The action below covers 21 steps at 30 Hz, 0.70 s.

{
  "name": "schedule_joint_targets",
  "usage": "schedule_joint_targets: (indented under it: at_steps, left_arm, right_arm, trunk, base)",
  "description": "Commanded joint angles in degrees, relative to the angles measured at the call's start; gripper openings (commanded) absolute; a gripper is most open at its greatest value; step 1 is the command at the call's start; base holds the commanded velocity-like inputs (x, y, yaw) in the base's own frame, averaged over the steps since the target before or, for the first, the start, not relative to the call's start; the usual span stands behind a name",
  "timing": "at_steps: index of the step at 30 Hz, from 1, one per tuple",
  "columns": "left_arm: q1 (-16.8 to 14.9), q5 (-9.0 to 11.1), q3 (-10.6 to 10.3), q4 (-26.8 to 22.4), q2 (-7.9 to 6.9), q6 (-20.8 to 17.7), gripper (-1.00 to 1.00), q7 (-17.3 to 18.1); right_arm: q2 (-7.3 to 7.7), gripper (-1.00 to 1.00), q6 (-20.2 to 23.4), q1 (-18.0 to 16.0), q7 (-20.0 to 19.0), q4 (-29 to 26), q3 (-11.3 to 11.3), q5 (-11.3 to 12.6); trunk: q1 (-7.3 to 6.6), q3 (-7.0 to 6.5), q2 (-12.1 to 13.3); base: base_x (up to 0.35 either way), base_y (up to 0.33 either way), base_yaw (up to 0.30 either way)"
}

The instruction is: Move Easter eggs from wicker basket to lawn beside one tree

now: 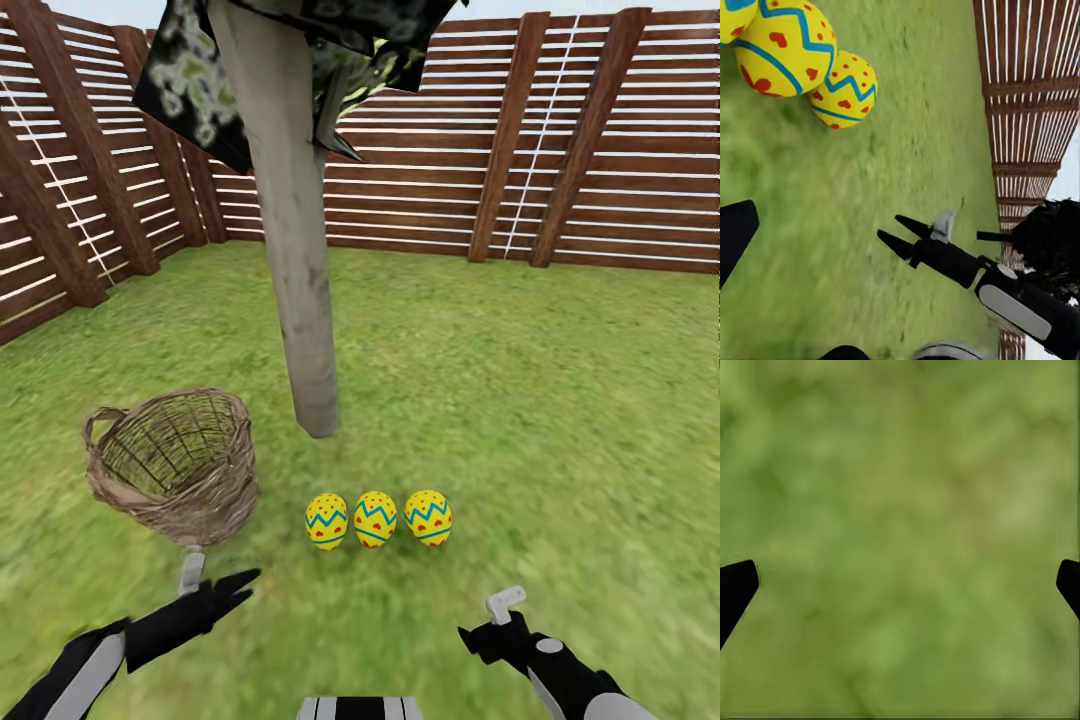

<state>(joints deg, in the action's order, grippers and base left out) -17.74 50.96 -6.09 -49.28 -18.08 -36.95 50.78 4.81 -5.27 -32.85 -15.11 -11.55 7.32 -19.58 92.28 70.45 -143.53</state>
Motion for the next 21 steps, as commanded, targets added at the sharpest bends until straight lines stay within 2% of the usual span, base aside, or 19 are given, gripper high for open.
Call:
schedule_joint_targets:
  at_steps: [1, 4, 9, 15, 21]
  left_arm:
    - [-0.02, 0.58, -1.07, 2.12, 0.01, 1.11, 1.0, -0.05]
    - [-0.02, 0.55, -1.53, 4.45, 0.23, 2.36, 1.0, -0.07]
    - [-0.02, 0.65, -5.19, 9.26, 0.03, 6.1, 1.0, 0.18]
    - [-0.02, 0.63, -5.91, 14.94, 0.37, 7.39, 1.0, 0.28]
    - [-0.02, 0.63, -6.0, 17.83, 0.66, 12.02, 1.0, -0.03]
  right_arm:
    - [-0.05, 1.0, -0.33, -0.02, -0.27, 1.59, 0.5, -0.67]
    - [-0.06, 1.0, -0.44, -0.02, -0.21, 2.93, 0.49, -0.72]
    - [-0.13, 1.0, -2.58, -0.02, -0.05, 4.24, 0.5, -0.56]
    - [-0.12, 1.0, -3.4, -0.02, 0.07, 5.87, 0.5, -0.53]
    - [-0.07, 1.0, -3.88, -0.02, 0.08, 6.88, 0.5, -0.54]
  trunk:
    - [-0.04, -0.19, 0.0]
    - [-0.12, -0.86, 0.04]
    - [-0.24, -1.96, 0.11]
    - [-0.4, -3.29, 0.19]
    - [-0.55, -4.62, 0.27]
  base:
    - [0.0, 0.0, 0.0]
    - [0.0, 0.0, 0.0]
    - [0.0, 0.0, 0.0]
    - [0.0, 0.0, 0.0]
    - [0.0, 0.0, 0.0]
